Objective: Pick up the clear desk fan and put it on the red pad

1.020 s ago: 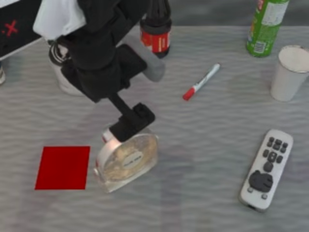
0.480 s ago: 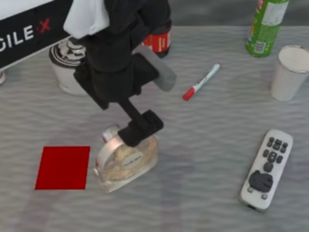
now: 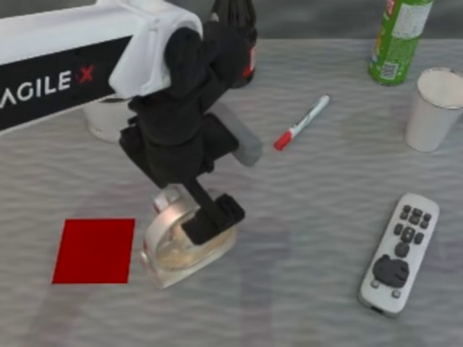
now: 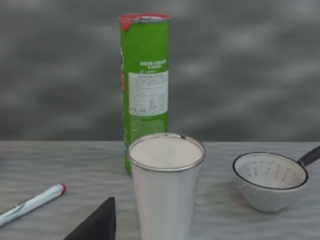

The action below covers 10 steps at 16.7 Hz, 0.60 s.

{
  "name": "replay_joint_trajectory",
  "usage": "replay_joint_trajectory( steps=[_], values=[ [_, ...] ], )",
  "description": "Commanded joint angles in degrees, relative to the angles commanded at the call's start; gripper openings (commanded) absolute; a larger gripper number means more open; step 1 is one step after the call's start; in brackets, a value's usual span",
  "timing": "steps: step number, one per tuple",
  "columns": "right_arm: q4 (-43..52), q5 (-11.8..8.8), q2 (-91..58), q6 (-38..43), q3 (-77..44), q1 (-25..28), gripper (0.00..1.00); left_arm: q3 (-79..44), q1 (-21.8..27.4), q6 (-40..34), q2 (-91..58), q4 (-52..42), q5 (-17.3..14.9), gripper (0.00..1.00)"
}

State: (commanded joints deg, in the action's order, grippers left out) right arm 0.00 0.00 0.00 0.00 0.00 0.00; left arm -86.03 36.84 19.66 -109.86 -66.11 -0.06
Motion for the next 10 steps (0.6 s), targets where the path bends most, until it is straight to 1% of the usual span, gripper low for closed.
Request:
replay_joint_trajectory(
  steps=[3, 10],
  values=[
    [0.00, 0.00, 0.00, 0.00, 0.00, 0.00, 1.00, 0.01, 0.00, 0.00, 0.00, 0.01, 0.00, 1.00],
    [0.00, 0.00, 0.00, 0.00, 0.00, 0.00, 1.00, 0.01, 0.00, 0.00, 0.00, 0.01, 0.00, 0.47]
  ],
)
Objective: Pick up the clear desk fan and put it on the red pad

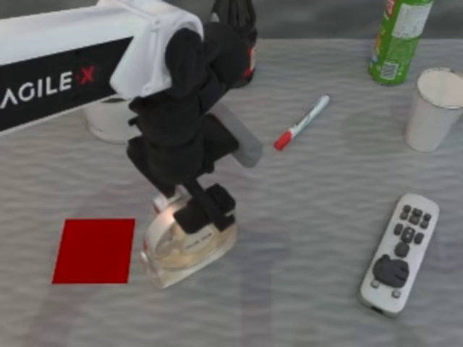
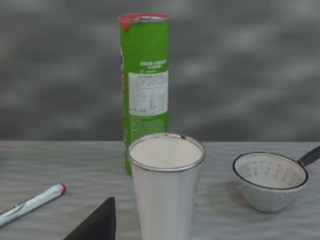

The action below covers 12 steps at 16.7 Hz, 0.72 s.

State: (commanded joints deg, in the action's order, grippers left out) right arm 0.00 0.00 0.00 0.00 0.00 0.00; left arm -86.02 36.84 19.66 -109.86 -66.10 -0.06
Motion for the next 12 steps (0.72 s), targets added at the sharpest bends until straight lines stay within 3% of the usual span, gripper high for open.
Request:
replay_joint_trajectory(
  steps=[6, 12],
  values=[
    [0.00, 0.00, 0.00, 0.00, 0.00, 0.00, 1.00, 0.00, 0.00, 0.00, 0.00, 0.00, 0.00, 0.02],
    [0.00, 0.00, 0.00, 0.00, 0.00, 0.00, 1.00, 0.00, 0.00, 0.00, 0.00, 0.00, 0.00, 0.00]
  ],
)
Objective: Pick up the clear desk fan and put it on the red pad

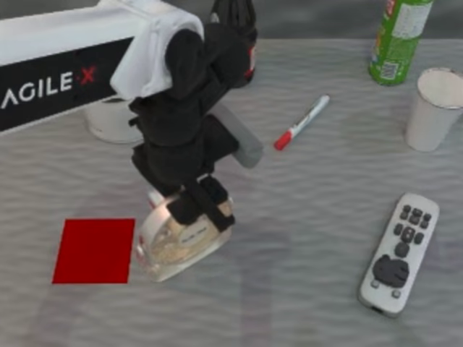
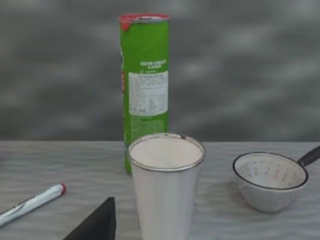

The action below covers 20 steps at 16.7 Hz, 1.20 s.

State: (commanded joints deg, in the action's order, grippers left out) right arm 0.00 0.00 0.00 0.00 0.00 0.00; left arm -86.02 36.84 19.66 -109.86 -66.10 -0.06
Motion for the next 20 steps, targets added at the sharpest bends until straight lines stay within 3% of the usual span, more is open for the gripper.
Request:
replay_joint_trajectory(
  steps=[5, 11, 16, 20],
  values=[
    [0.00, 0.00, 0.00, 0.00, 0.00, 0.00, 1.00, -1.00, -0.02, 0.16, 0.07, -1.02, 0.02, 0.00],
    [0.00, 0.00, 0.00, 0.00, 0.00, 0.00, 1.00, -9.60, -1.00, -0.04, 0.83, -10.50, 0.02, 0.00],
    [0.00, 0.00, 0.00, 0.00, 0.00, 0.00, 1.00, -10.00, -0.82, 0.16, 0.77, -10.93, 0.05, 0.00],
    [0.00, 0.00, 0.00, 0.00, 0.00, 0.00, 1.00, -8.82, -3.18, 6.44, 2.01, -11.67, -0.12, 0.00]
  ],
)
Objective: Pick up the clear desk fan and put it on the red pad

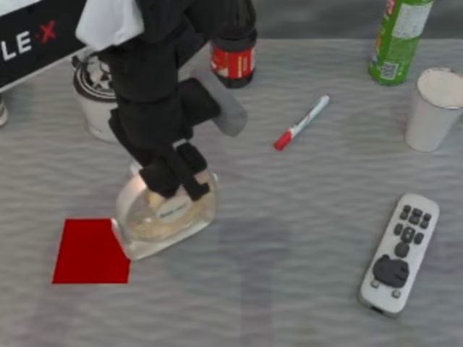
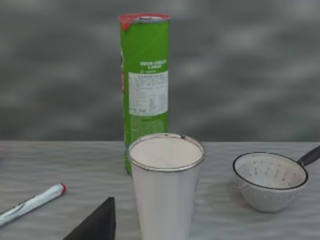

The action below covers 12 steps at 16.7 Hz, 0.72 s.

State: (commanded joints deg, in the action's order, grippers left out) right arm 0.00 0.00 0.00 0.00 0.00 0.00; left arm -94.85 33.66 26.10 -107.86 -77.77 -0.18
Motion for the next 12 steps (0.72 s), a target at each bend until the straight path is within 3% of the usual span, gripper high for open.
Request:
replay_joint_trajectory(
  steps=[12],
  values=[
    [0.00, 0.00, 0.00, 0.00, 0.00, 0.00, 1.00, 10.65, -17.15, 45.49, 11.50, -2.27, -1.07, 0.00]
  ],
)
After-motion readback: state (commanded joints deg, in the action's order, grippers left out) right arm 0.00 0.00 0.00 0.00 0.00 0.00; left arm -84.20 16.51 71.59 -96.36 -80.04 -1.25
